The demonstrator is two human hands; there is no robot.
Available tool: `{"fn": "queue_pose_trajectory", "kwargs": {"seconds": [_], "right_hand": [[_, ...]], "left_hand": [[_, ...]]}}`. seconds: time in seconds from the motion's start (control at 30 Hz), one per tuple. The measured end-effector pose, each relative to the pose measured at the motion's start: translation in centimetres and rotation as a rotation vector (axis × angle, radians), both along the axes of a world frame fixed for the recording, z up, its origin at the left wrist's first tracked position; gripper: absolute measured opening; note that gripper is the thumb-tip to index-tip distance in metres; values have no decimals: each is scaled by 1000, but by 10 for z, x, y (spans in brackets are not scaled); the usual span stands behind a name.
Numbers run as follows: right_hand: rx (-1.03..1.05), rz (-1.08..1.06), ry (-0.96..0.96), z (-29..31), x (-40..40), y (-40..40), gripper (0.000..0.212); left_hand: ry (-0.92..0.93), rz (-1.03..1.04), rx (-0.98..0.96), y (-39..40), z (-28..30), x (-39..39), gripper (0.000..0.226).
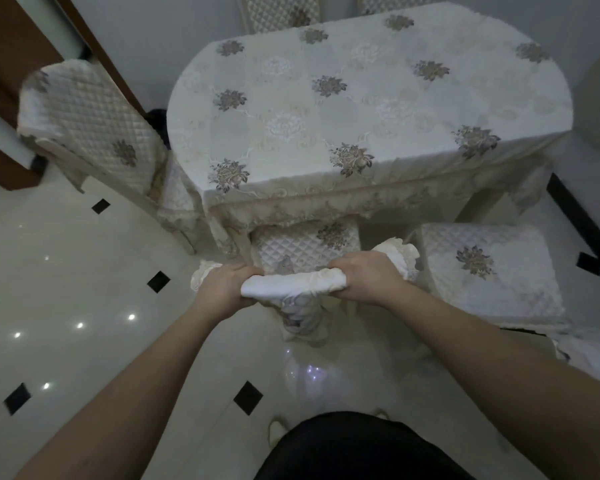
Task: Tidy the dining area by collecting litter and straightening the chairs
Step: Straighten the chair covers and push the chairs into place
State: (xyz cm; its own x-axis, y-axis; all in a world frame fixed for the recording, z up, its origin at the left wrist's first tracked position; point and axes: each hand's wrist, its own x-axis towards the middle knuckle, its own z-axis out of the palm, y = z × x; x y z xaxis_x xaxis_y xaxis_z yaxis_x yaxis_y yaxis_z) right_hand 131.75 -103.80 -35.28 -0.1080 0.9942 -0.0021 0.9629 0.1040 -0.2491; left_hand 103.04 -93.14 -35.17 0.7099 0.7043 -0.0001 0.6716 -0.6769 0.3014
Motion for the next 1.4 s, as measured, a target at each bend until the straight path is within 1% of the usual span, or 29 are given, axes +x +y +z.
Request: {"fn": "queue_pose_trajectory", "kwargs": {"seconds": [0.07,0.13,0.17,0.23,0.3,0.37,0.43,0.53,0.6,0.67,0.77,0.83,0.93,1.03,1.2,1.3,1.4], "right_hand": [[5,2,-3,1,0,0,44],[-16,6,-6,3,0,1,46],[-26,8,-5,4,0,1,47],[-33,16,-1,5,1,1,48],[-37,15,5,5,0,1,47],[-50,7,1,5,-1,1,46],[-61,5,-6,5,-1,3,45],[-82,10,-15,7,-1,2,45],[-95,-2,-37,10,-3,0,48],[-121,-24,-67,14,-5,-3,53],[-149,-79,-35,16,-6,-17,62],[-131,-123,1,13,-5,-36,68],[-100,-164,22,16,0,-73,76],[-106,-251,28,32,-2,-108,75],[-76,-437,46,58,-31,-176,64],[-38,-539,48,66,-47,-221,63],[-15,-634,25,72,-49,-269,62]], "left_hand": [[8,13,-4,-2,2,1,45],[65,48,-14,-4,5,3,50],[114,74,-25,-5,7,4,56],[209,113,-64,-8,12,2,79],[266,70,-105,-20,18,2,101],[267,6,-102,-40,20,11,112],[231,43,-76,-62,17,26,106],[163,172,38,-77,11,43,78],[144,203,108,-78,8,44,66],[149,232,123,-79,8,45,60],[88,289,87,-86,11,51,52],[73,302,33,-88,15,52,51],[123,249,-64,-89,21,45,58],[155,174,-104,-97,31,37,63],[88,64,-15,-132,49,20,62],[39,-17,53,-160,61,18,60],[32,-112,117,-196,75,31,59]]}}
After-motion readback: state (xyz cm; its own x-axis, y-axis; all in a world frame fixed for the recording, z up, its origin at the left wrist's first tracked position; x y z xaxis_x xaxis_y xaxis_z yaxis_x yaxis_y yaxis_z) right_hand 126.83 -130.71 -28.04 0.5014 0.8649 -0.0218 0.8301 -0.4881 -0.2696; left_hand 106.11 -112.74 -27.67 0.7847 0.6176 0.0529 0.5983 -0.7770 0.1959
